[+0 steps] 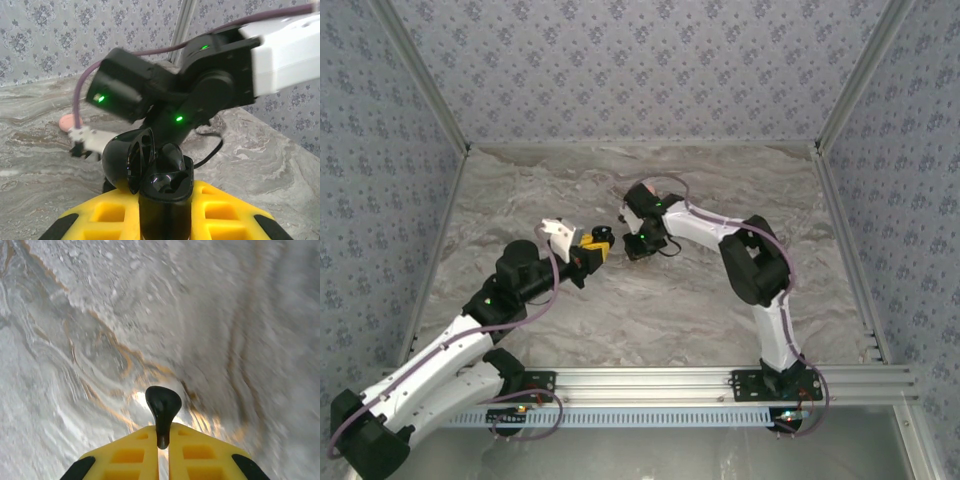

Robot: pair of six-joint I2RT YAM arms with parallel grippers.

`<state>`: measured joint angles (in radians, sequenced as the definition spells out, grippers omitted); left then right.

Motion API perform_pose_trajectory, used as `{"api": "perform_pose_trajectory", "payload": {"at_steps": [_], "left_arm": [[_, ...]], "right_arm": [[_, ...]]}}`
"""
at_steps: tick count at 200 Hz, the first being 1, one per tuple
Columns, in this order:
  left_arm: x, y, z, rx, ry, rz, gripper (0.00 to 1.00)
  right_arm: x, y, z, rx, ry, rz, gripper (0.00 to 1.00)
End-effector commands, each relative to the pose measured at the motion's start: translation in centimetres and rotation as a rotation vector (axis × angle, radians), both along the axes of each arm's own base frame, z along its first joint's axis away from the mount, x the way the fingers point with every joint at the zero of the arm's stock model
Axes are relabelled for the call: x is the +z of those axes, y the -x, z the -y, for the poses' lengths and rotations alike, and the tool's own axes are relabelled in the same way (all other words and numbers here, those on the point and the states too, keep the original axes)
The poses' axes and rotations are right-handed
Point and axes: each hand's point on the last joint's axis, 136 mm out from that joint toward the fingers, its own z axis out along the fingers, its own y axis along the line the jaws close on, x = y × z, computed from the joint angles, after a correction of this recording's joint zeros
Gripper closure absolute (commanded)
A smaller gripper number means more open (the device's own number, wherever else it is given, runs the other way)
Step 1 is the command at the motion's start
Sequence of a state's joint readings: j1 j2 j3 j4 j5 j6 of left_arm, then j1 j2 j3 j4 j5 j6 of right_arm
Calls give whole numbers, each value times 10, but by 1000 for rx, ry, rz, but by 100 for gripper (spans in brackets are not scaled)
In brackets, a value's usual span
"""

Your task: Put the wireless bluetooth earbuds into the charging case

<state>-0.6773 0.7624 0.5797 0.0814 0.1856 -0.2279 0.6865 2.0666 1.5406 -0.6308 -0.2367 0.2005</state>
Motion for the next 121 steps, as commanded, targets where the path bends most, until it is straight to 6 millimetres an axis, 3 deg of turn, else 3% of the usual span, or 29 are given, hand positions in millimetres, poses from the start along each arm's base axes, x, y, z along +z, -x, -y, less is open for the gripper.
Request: {"api": "perform_pose_trajectory", "payload": {"at_steps": [1, 49, 121], "left_arm": [[28, -3, 2, 5, 43, 65, 82], [26, -6, 6, 2, 39, 59, 82], [25, -8, 7, 5, 37, 57, 82]], "right_arm": [[18, -4, 28, -99, 12, 42, 89], [15, 26, 79, -158, 90, -12, 88], [-2, 55, 114, -223, 194, -111, 88]]}}
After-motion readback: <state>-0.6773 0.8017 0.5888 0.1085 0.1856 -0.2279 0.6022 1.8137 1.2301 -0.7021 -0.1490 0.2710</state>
